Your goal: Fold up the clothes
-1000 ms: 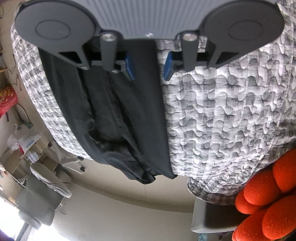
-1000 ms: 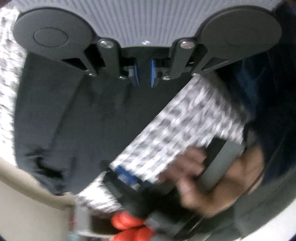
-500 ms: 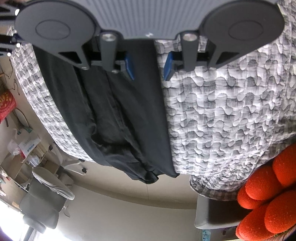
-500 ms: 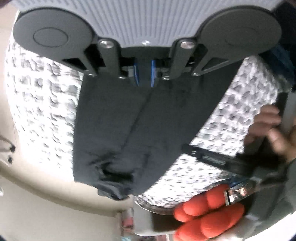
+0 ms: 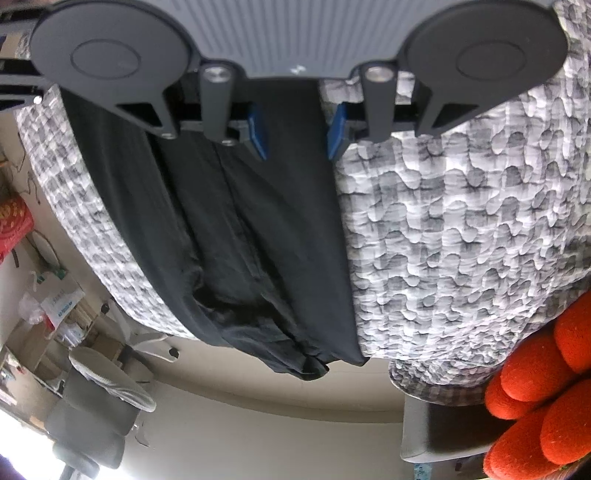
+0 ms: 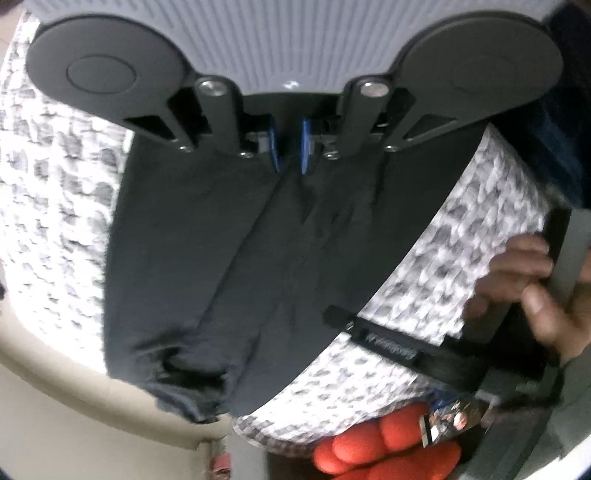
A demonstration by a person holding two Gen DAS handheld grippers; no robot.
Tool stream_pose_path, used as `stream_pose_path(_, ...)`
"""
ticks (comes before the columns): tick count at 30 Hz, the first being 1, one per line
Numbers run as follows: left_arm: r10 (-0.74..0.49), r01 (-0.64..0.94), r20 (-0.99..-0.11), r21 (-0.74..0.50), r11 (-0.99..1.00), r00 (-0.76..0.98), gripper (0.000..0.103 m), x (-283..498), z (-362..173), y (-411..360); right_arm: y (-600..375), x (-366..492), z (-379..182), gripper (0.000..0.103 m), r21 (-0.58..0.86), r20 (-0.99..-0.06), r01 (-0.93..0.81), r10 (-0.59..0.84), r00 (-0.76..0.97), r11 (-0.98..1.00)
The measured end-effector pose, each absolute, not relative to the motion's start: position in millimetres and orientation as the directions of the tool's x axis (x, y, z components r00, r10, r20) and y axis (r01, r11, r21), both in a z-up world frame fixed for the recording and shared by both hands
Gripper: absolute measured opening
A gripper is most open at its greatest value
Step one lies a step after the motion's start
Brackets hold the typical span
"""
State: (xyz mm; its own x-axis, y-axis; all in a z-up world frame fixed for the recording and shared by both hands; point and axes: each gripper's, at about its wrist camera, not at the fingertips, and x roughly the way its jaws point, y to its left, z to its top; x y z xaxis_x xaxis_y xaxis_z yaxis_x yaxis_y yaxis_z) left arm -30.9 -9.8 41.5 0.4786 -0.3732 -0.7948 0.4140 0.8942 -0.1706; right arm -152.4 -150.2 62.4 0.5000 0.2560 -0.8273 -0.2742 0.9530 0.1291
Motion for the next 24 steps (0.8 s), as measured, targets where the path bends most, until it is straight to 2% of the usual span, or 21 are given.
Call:
stream_pose_path(7, -0.369, 0.402, -0.792, -0.172, 0.899, 0.486, 0.038, -28.4, 42.0, -10.8, -168.6, -136.9, 64.1, 0.02, 0.111, -0.819, -0.136, 0.168, 0.549, 0.985)
stream_pose_path(18, -0.375, 0.388, -0.786, -0.187, 0.902, 0.492, 0.039, -28.2, 46.9, -9.9, -158.2, -130.2, 54.9, 0.021, 0.086, -0.839, -0.15, 0.153, 0.523, 0.985)
stream_pose_path(24, -0.385, 0.345, -0.762, -0.225, 0.911, 0.521, 0.045, -15.8, 59.1, -12.5, -168.8, -124.2, 65.9, 0.02, 0.091, -0.806, -0.046, 0.1, 0.584, 0.995)
